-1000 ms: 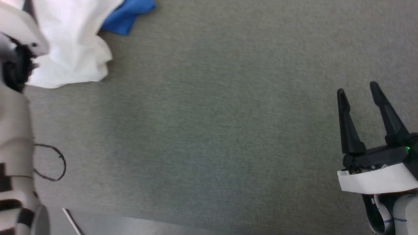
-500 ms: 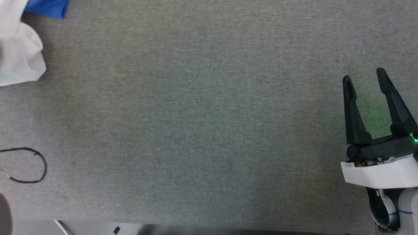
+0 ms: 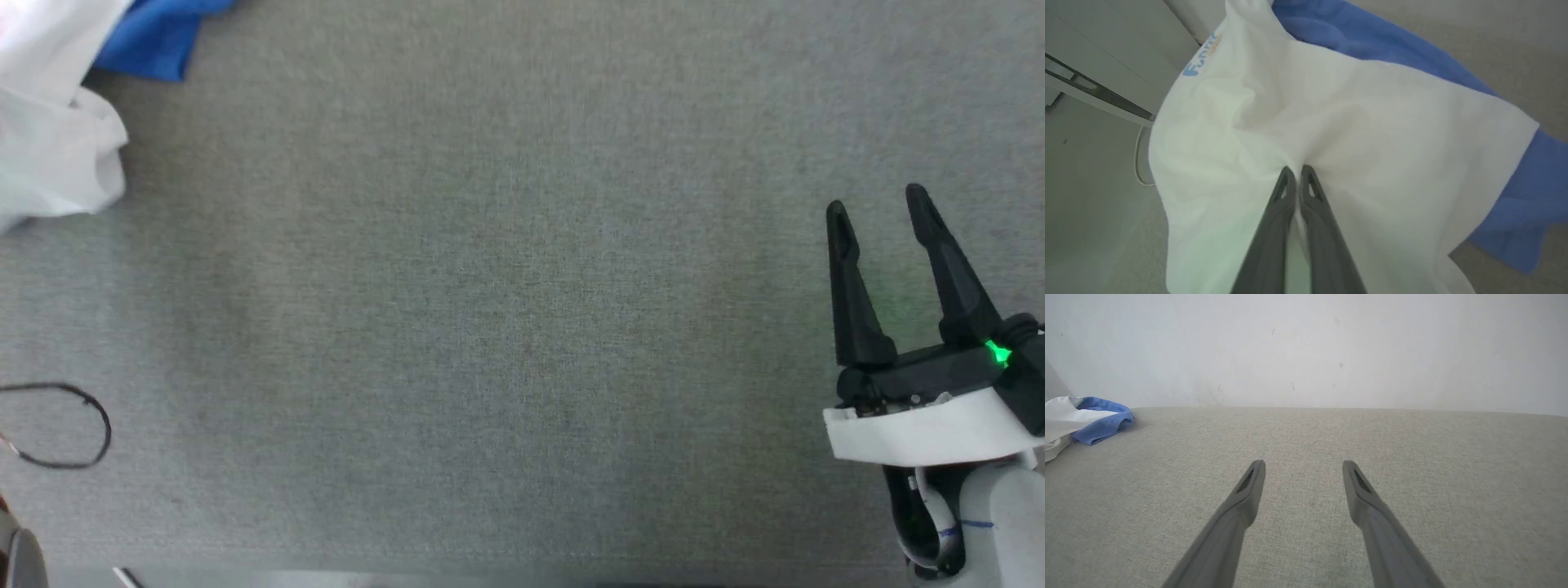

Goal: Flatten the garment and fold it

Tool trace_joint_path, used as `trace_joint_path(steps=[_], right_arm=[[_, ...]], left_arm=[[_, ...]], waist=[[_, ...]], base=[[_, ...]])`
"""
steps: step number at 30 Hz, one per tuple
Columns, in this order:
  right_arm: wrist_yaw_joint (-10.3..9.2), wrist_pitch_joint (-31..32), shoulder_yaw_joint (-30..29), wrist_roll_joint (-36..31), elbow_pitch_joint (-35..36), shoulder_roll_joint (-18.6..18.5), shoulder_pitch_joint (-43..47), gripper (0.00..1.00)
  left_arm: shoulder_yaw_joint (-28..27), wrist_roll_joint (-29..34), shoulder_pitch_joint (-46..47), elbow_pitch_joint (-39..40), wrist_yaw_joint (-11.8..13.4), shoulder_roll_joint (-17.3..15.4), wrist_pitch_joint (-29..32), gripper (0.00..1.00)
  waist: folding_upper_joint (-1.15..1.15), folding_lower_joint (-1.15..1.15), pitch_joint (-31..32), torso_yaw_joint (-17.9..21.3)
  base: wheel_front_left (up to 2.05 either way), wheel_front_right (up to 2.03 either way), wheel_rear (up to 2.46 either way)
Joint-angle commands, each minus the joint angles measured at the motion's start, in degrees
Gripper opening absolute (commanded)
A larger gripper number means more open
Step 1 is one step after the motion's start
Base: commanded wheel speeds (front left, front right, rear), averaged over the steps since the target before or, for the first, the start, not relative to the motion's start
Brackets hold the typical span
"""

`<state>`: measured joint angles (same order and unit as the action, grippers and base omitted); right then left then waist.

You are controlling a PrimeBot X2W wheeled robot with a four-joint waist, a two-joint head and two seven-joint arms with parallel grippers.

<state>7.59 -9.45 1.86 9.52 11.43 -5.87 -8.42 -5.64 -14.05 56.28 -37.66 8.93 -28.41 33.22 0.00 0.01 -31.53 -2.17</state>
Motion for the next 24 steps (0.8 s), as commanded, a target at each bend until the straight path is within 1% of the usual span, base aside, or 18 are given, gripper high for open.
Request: trace_joint_path(steps=[1,5,7,11,15,18,22,24], right_arm=[[-0.10,-0.6,-0.2,0.1,-0.7,0.6,0.6,1.00],[-0.10,-1.0,-0.9,0.0,-2.3,1.9,2.1,1.00],[-0.10,-1.3,-1.3,0.0,-3.1,2.3,3.1,1.00],[-0.10,-1.7,-2.3,0.1,-4.7,2.9,5.3,1.00],[-0.10,-2.2,-3.4,2.3,-6.1,3.0,7.8,1.00],[-0.10,-2.4,-4.1,3.2,-6.9,3.0,9.4,1.00],[-0.10,-2.6,-4.9,3.8,-7.3,3.0,10.8,1.00],[-0.10,-2.5,-5.3,4.0,-7.3,3.0,11.6,1.00]], left_arm=[[-0.2,0.9,-0.1,1.4,0.9,-0.5,-4.3,0.00],[-0.4,1.6,0.4,2.5,1.1,-0.7,-14.7,0.00],[-0.3,1.6,0.8,2.3,0.5,-0.6,-19.8,0.00],[0.9,2.2,2.5,-0.3,-1.6,-0.5,-29.3,0.00],[3.7,3.0,4.5,-4.1,-4.0,1.2,-35.8,0.00],[5.7,3.2,5.9,-6.7,-5.8,3.4,-39.1,0.00],[8.1,3.0,7.4,-9.0,-7.2,7.9,-42.0,0.00],[9.1,2.5,7.9,-9.9,-7.8,10.6,-43.1,0.00]], waist=[[0.00,-0.01,6.1,0.0],[0.00,-0.01,11.9,0.1],[0.00,-0.01,15.0,0.1],[0.00,-0.01,20.9,0.8],[0.00,-0.01,25.9,1.5],[0.00,-0.01,28.8,2.5],[0.00,-0.01,31.6,4.3],[0.00,-0.01,32.6,5.3]], base=[[0.00,0.00,0.00],[0.00,0.00,0.00],[0.00,0.00,0.00],[0.00,0.00,0.00],[0.00,0.00,0.00],[0.00,0.00,0.00],[0.00,0.00,0.00],[0.00,0.00,0.00]])
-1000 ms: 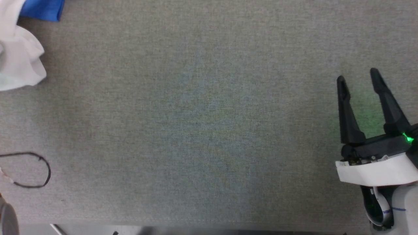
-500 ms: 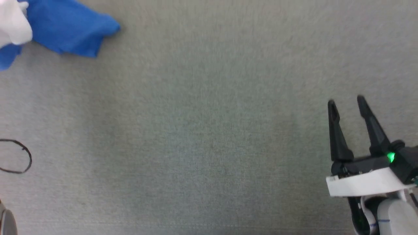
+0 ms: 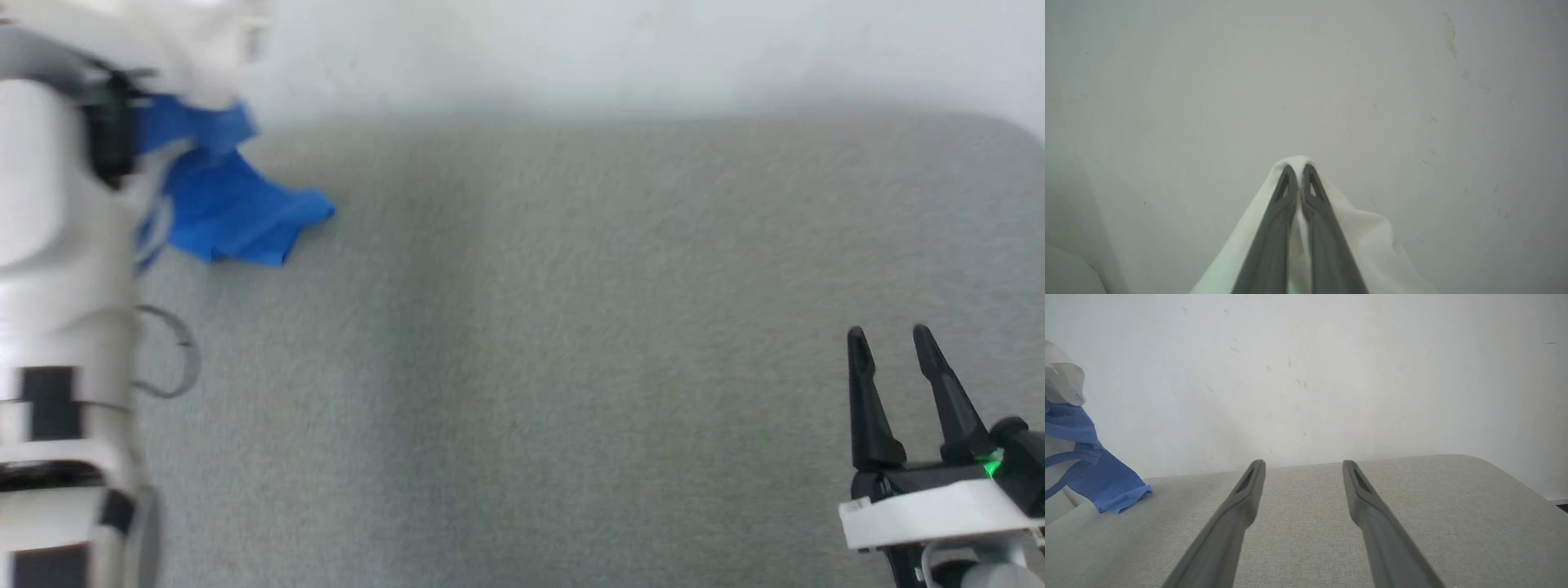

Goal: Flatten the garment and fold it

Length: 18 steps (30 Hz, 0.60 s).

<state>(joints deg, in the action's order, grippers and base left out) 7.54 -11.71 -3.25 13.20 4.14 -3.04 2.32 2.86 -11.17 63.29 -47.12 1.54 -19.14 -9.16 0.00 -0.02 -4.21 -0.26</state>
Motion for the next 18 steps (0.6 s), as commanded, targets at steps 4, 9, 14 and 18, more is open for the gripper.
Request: trace_joint_path(steps=[4,9,14,18], right_arm=[[-0.05,0.1,-1.1,0.4,0.3,0.2,2.3,1.00],[-0.05,0.9,-1.6,0.3,1.0,0.2,3.3,1.00],[-0.05,1.8,-2.3,0.2,1.5,0.2,3.9,1.00],[-0.05,2.4,-2.8,0.2,1.8,0.2,4.2,1.00]], left_arm=[[2.2,-1.9,0.2,-1.2,-2.1,7.6,-2.7,0.00],[4.6,-4.1,-4.3,-0.3,-3.8,14.4,-4.4,0.00],[11.5,-11.5,-13.0,5.3,-5.6,16.2,-5.1,0.00],[23.9,-21.5,-23.6,12.8,-2.4,16.2,-5.0,0.00]], waist=[[0.00,0.02,6.4,5.2],[0.00,0.02,6.7,8.1],[0.00,0.02,6.2,10.7],[0.00,0.02,5.6,11.9]], base=[[0.00,0.00,0.00],[0.00,0.00,0.00],[0.00,0.00,0.00],[0.00,0.00,0.00]])
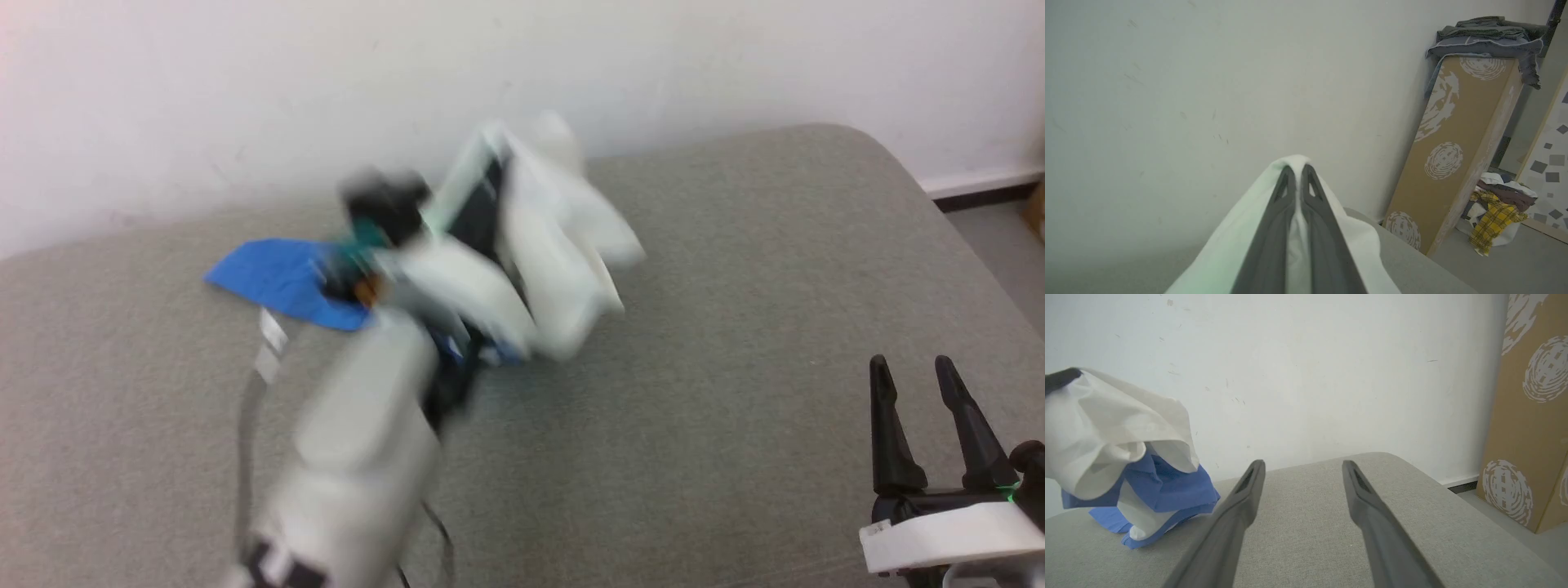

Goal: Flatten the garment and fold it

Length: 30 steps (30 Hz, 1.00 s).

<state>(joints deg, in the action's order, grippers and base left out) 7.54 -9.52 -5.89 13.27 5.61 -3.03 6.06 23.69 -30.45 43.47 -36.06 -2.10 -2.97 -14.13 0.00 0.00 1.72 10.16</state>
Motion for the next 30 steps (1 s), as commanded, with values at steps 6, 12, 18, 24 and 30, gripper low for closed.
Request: trace_joint_path(steps=[6,12,18,24,30], right_arm=[[-0.05,0.9,-0.4,-0.1,1.0,0.1,1.5,1.00],[-0.05,0.8,0.2,0.2,1.6,0.1,0.8,1.00],[-0.05,0.8,0.8,-0.6,1.5,0.1,-0.1,1.00],[-0.05,1.1,1.0,-1.3,2.0,0.1,0.3,1.00],[-0.05,1.7,1.1,-1.6,2.4,0.1,1.4,1.00]], left_arm=[[13.7,-6.2,-17.4,6.2,7.9,0.1,0.5,0.00],[15.1,-4.7,-26.0,4.6,11.9,-1.8,0.0,0.00],[15.1,-3.1,-29.0,7.3,10.9,-1.8,-0.8,1.00],[7.7,3.0,-32.2,20.9,10.3,-1.4,-0.8,1.00],[-1.5,8.1,-36.6,29.6,10.8,-1.6,-0.9,1.00]], waist=[[0.00,0.00,-1.6,1.8],[0.00,0.00,-4.1,0.3],[0.00,0.00,-4.4,-1.5],[0.00,0.00,-3.1,-2.8],[0.00,0.00,-1.9,-3.5]], base=[[0.00,0.00,0.00],[0.00,0.00,0.00],[0.00,0.00,0.00],[0.00,0.00,0.00],[0.00,0.00,0.00]])
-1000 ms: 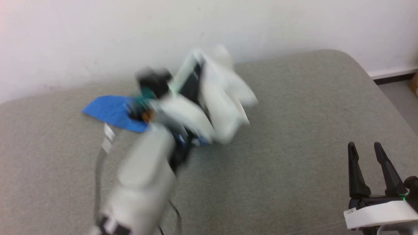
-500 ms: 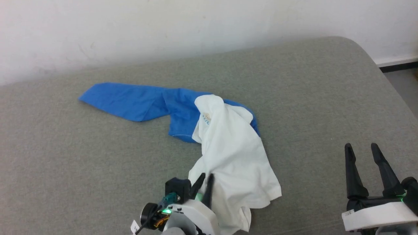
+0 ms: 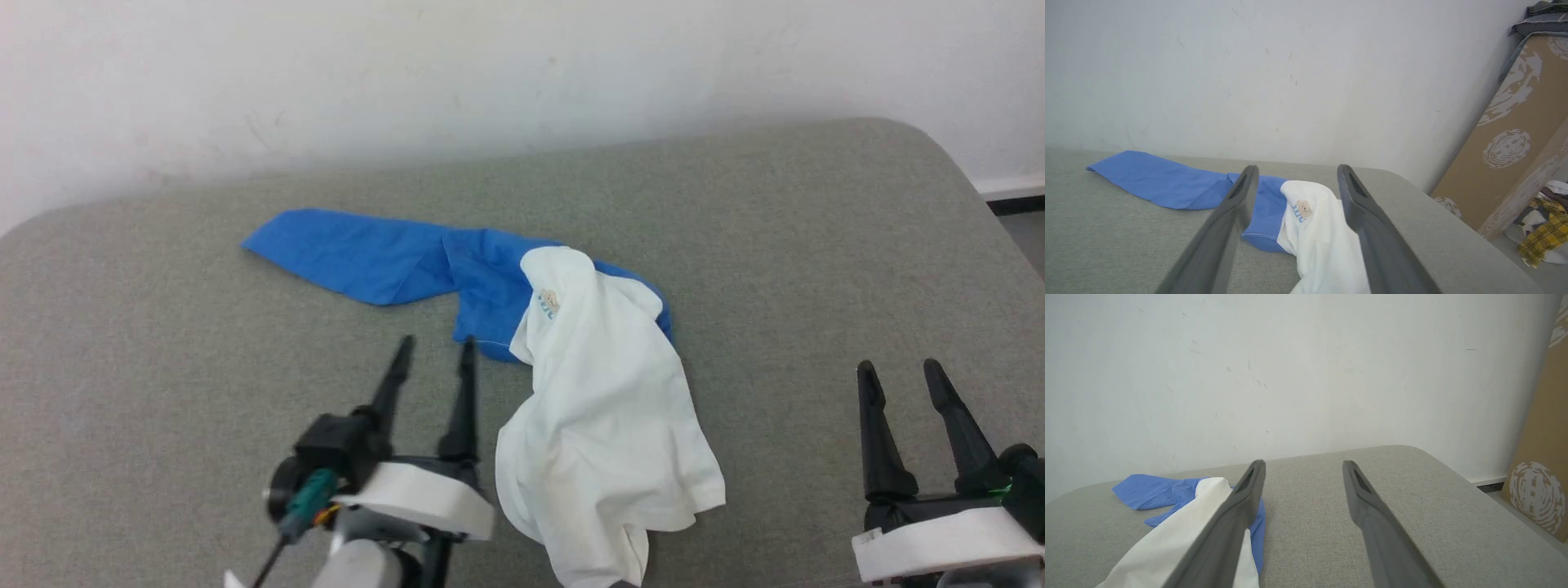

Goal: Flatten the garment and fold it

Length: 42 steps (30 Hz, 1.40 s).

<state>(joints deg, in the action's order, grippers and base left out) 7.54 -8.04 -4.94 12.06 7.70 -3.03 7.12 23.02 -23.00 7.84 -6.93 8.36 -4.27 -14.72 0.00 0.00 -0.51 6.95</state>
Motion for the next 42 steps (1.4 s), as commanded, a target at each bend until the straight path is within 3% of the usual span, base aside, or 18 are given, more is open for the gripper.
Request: trace_joint_path(steps=[1,10,19,25,31,41,42], right_arm=[[-0.05,0.2,0.1,-0.3,0.4,0.1,0.5,1.00],[-0.05,0.7,-0.1,-0.3,0.7,0.1,1.3,1.00],[-0.05,3.9,-0.7,-0.4,-1.9,0.1,1.3,1.00],[-0.05,16.0,1.8,-0.9,-8.9,0.0,-0.7,1.00],[-0.05,28.0,6.5,3.2,-16.6,-3.9,-5.4,1.00],[-0.05,36.0,8.8,6.9,-32.1,-5.0,-11.2,1.00],[-0.05,36.6,9.3,7.6,-33.0,-5.0,-11.3,0.62]], left_arm=[[-2.5,1.3,-1.6,1.3,0.5,-0.5,-0.3,1.00],[-14.8,5.1,-7.7,4.3,1.3,-3.9,-0.3,1.00],[-17.5,7.1,-9.9,4.9,-0.7,-3.9,-0.3,1.00],[-17.2,8.2,-8.8,4.8,-2.0,-2.2,-0.3,1.00],[-17.1,9.0,-7.0,4.9,-2.9,-0.5,-0.3,1.00],[-17.6,9.8,-5.7,4.1,-4.1,0.9,-0.3,1.00],[-17.7,9.9,-5.7,4.0,-4.1,1.0,-0.3,1.00]], waist=[[0.00,0.00,0.5,-0.4],[0.00,0.00,0.8,-1.5],[0.00,0.00,-0.3,-4.1],[0.00,0.00,-2.1,-6.6],[0.00,0.00,-4.9,-8.3],[0.00,0.00,-6.6,-9.1],[0.00,0.00,-6.6,-9.0]], base=[[0.00,0.00,0.00],[0.00,0.00,0.00],[0.00,0.00,0.00],[0.00,0.00,0.00],[0.00,0.00,0.00],[0.00,0.00,0.00],[0.00,0.00,0.00]])
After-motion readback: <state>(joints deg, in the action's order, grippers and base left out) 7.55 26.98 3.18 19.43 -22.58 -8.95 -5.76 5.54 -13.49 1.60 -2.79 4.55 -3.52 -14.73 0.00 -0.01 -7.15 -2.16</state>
